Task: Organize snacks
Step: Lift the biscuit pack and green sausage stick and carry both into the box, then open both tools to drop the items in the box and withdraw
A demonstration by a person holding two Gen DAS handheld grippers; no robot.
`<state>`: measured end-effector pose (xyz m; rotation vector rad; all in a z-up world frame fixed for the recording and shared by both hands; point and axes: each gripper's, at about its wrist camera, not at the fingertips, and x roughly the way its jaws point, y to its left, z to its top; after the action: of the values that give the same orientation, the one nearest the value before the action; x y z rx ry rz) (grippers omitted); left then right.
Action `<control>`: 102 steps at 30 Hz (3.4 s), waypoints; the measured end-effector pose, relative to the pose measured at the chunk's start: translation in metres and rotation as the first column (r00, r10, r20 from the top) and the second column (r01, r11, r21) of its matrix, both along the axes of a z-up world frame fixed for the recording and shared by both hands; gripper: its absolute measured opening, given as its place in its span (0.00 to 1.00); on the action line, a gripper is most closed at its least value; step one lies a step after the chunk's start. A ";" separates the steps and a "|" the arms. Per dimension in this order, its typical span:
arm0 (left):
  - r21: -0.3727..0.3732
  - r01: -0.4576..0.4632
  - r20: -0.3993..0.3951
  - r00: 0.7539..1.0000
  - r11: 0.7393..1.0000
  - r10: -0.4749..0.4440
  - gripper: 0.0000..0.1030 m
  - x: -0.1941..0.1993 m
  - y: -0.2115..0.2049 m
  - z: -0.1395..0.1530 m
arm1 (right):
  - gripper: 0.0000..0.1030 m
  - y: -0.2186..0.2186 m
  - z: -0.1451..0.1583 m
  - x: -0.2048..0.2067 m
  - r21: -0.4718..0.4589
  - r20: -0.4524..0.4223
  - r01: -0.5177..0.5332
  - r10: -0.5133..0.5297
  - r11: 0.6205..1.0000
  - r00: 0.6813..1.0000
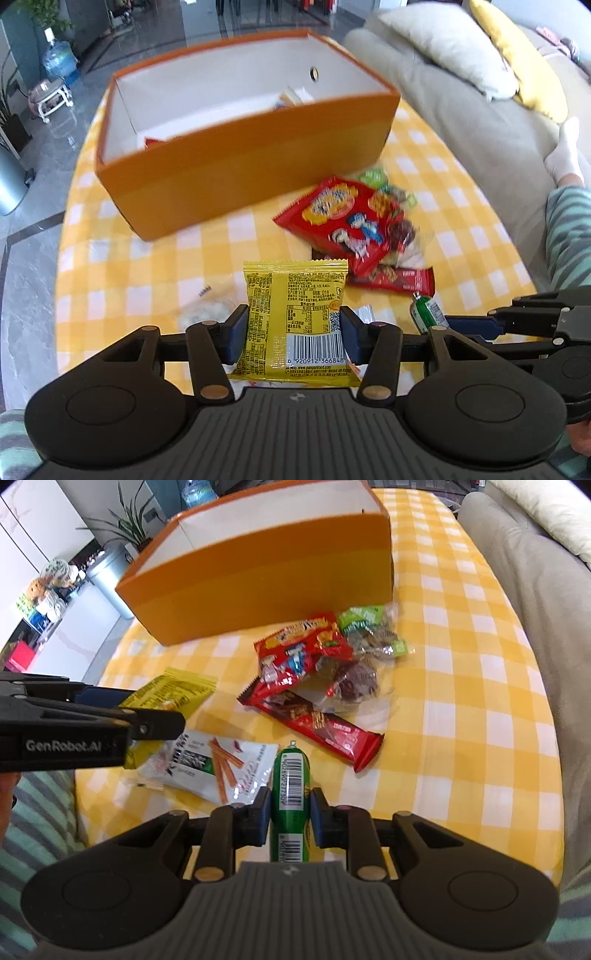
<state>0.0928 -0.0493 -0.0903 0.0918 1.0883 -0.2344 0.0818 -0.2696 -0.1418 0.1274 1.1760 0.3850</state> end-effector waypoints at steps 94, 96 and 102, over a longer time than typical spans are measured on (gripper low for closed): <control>0.119 0.040 -0.053 0.998 0.992 -0.034 0.62 0.193 0.010 -0.002 | 0.34 0.075 0.030 0.262 -0.278 0.135 -0.109 0.152 0.954 0.979; 0.121 0.038 -0.043 0.999 0.992 -0.033 0.68 0.190 0.010 0.001 | 0.37 0.073 0.035 0.259 -0.279 0.145 -0.101 0.146 0.955 0.979; 0.113 0.037 0.001 0.999 0.993 -0.038 0.74 0.176 0.011 0.016 | 0.56 0.066 0.051 0.246 -0.247 0.195 -0.067 0.118 0.967 0.974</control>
<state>0.2685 -0.0384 -0.0745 0.2143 1.0969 -0.2063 0.3281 -0.2035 -0.0905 -0.1758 1.0135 0.3273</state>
